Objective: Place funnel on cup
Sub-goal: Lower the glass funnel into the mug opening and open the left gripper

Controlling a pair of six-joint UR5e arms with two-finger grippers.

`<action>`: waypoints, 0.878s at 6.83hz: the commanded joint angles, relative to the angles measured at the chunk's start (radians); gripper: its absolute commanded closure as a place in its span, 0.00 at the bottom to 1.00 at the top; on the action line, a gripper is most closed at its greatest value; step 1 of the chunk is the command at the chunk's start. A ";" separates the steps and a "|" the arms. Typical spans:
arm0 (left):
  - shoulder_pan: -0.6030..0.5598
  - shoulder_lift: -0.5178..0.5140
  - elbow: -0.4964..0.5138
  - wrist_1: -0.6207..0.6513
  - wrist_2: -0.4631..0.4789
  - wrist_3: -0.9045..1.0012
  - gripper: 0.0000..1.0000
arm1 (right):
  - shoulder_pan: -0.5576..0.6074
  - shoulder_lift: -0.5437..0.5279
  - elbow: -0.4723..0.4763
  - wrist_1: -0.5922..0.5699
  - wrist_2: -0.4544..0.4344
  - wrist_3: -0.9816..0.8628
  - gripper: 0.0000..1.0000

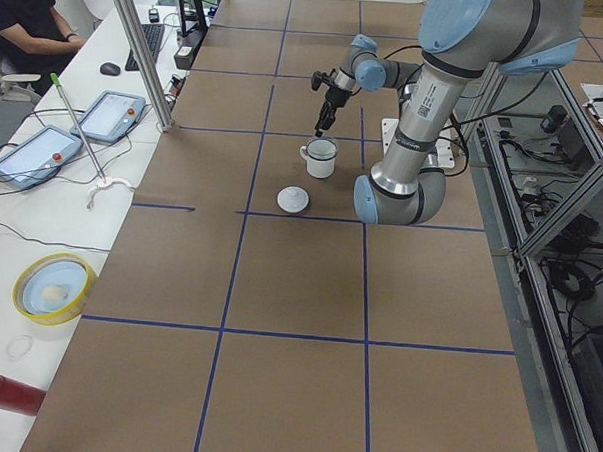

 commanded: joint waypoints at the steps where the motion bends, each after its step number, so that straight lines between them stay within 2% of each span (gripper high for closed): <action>1: -0.004 0.004 -0.010 -0.024 0.008 0.000 0.00 | 0.000 0.000 0.000 0.000 0.000 0.000 0.00; 3: -0.010 0.001 -0.040 -0.056 0.006 0.005 0.00 | 0.000 0.000 0.000 0.000 0.000 0.000 0.00; 4: -0.057 -0.005 -0.042 -0.102 -0.007 0.045 0.00 | 0.000 0.000 0.000 0.000 0.000 0.000 0.00; 6: -0.268 0.024 -0.047 -0.253 -0.213 0.308 0.00 | 0.000 0.000 0.000 0.000 0.000 0.000 0.00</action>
